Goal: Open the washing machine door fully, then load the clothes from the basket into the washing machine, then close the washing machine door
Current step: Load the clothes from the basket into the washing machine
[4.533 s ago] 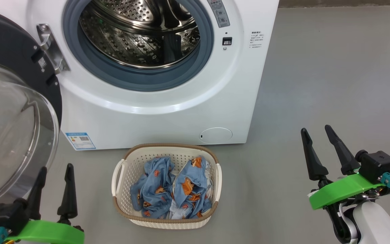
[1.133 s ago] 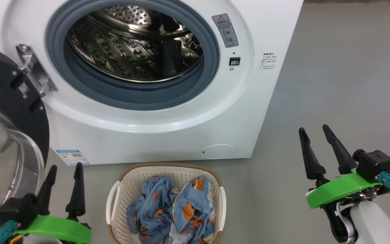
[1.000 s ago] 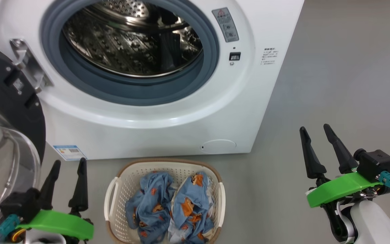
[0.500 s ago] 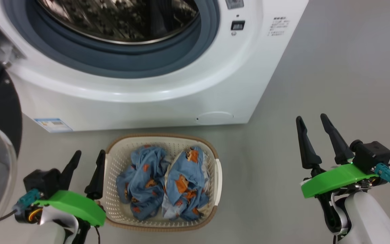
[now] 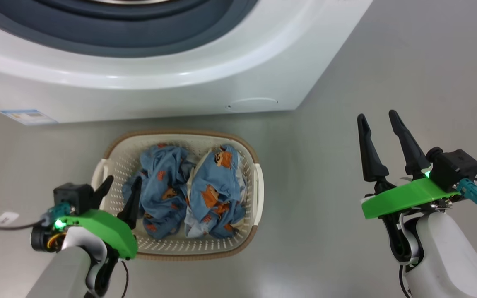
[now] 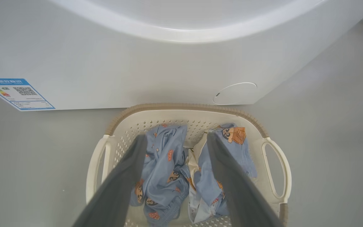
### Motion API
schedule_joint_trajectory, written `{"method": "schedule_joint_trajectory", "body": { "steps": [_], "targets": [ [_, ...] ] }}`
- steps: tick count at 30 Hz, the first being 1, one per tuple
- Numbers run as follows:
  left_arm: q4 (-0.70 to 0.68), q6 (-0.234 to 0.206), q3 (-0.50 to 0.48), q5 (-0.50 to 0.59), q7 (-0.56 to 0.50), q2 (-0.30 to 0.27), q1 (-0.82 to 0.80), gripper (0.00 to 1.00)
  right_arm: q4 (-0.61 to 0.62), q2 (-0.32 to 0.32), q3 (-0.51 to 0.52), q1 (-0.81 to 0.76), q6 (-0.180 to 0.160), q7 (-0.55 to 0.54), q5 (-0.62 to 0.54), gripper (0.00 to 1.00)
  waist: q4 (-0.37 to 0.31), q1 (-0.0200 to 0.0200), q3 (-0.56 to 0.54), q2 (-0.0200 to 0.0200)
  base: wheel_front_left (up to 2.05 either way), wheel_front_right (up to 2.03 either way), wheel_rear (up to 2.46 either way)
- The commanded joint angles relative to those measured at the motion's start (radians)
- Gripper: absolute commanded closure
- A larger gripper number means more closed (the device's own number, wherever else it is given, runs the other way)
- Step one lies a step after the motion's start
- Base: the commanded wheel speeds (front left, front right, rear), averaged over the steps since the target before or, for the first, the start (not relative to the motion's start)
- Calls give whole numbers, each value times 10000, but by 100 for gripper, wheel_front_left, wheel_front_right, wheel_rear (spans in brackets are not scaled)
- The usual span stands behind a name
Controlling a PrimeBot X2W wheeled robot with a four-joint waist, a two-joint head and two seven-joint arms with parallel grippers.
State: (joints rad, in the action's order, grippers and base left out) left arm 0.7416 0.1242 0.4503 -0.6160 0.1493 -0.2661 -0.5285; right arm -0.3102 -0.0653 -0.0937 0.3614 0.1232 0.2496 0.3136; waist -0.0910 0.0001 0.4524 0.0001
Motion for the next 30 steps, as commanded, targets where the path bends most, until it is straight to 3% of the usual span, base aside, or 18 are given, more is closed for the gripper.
{"method": "schedule_joint_trajectory", "body": {
  "steps": [1, 19, 27, 30],
  "targets": [
    [151, 40, -151, -12, 3, -260, -371, 0, 282, 65, -205, 123, 75, 122, -146, 0, -240, -1, 509, -1, 0, 0, 0],
    [3047, 61, 1730, 541, 67, -231, -2725, 0, 678, 149, -688, 658, 75, 122, 284, 0, -894, -1, 2093, -1, 0, 0, 0],
    [4219, -415, 2076, 983, 33, -120, -3608, 0, 773, 149, -857, 851, 75, 122, 554, 0, -1206, -1, 2598, -1, 0, 0, 0],
    [4572, -401, 2139, 1011, -40, -84, -3896, 0, 836, 150, -890, 902, 75, 122, 627, 0, -1344, -1, 2822, -1, 0, 0, 0]
  ]
}}
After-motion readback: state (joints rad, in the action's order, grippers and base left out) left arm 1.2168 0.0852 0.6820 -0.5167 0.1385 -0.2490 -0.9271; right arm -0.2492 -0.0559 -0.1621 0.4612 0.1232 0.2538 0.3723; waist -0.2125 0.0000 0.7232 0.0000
